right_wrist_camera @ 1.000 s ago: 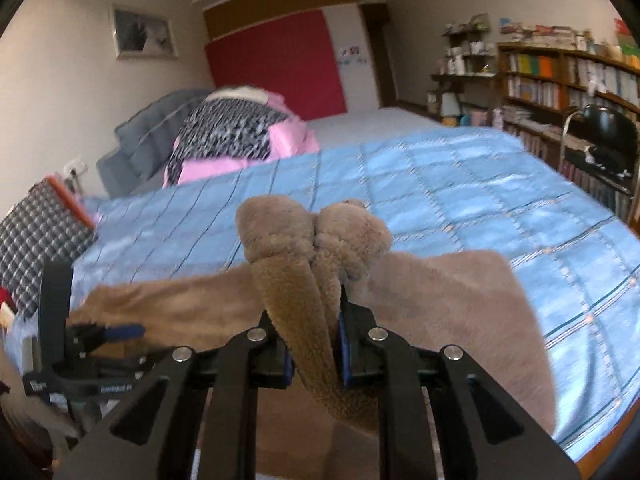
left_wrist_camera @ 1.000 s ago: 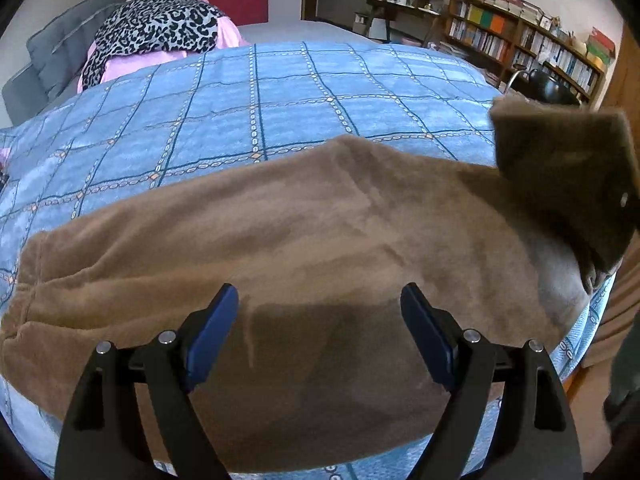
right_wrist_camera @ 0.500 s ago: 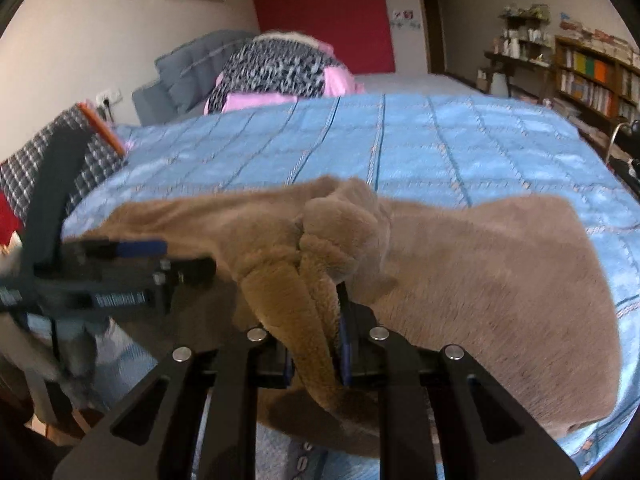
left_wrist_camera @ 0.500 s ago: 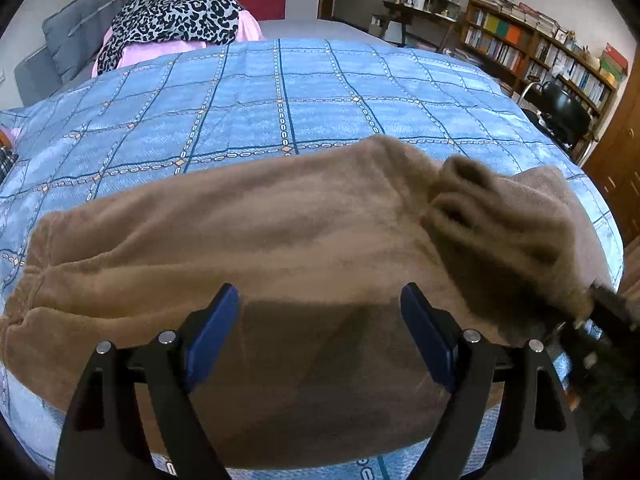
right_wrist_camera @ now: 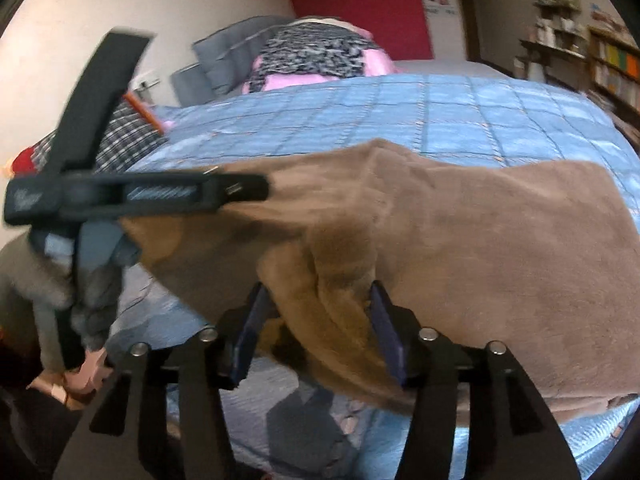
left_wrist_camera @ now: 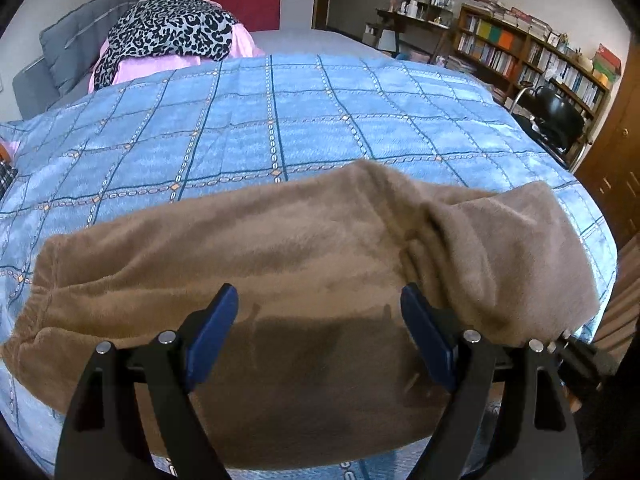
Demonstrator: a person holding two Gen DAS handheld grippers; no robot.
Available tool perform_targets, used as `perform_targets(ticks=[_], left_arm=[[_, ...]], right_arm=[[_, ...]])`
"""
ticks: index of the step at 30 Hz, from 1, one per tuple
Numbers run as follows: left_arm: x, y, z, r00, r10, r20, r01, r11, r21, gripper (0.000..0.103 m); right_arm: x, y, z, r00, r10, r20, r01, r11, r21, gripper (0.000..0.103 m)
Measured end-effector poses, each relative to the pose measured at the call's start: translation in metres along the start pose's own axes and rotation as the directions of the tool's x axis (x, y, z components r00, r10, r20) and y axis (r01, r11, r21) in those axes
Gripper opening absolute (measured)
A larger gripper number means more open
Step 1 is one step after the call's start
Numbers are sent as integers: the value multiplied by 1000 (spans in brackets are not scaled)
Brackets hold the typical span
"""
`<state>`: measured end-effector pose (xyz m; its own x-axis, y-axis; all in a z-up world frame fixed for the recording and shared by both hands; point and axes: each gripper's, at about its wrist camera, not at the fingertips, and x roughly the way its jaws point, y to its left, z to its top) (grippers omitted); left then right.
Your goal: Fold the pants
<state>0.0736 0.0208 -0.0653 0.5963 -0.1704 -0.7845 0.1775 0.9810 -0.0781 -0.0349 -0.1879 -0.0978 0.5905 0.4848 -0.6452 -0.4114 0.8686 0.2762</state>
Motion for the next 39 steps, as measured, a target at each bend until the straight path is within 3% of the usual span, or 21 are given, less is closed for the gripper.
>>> perform_targets(ticks=[4,9,13,17,20,26,33,39], left_arm=[[-8,-12,6,999,-51,15,51,999,14,85],[-3,-47,5,993,-120,-11,121,987,107,89],[20,-60,-7,995,-62,-78,74,983,169,89],[35,-50,-19,993,-47,-105,62,988,140,91],[39,-37,-23,991,-81,-109,90,993,78,91],[41,-35,-30,994,-61,-86,66,996,59,91],[31,-25,-31,993,-85,-80,86,996,9,91],[1,-4,-41,999,-36,-35,36,999,-5,91]], right_arm=[[7,-2,-5,999,45,-19,-44,999,23,57],[10,-9,-13,997,80,-24,-78,996,50,57],[5,-11,-15,996,88,-25,-87,995,45,57],[-13,-25,-13,994,112,-5,-111,989,94,56],[-33,-41,-9,996,73,41,-78,987,143,56],[-46,-67,7,985,-142,99,118,969,217,56],[-8,-64,8,983,-171,71,156,971,181,57],[17,-56,-3,969,-244,37,240,967,85,58]])
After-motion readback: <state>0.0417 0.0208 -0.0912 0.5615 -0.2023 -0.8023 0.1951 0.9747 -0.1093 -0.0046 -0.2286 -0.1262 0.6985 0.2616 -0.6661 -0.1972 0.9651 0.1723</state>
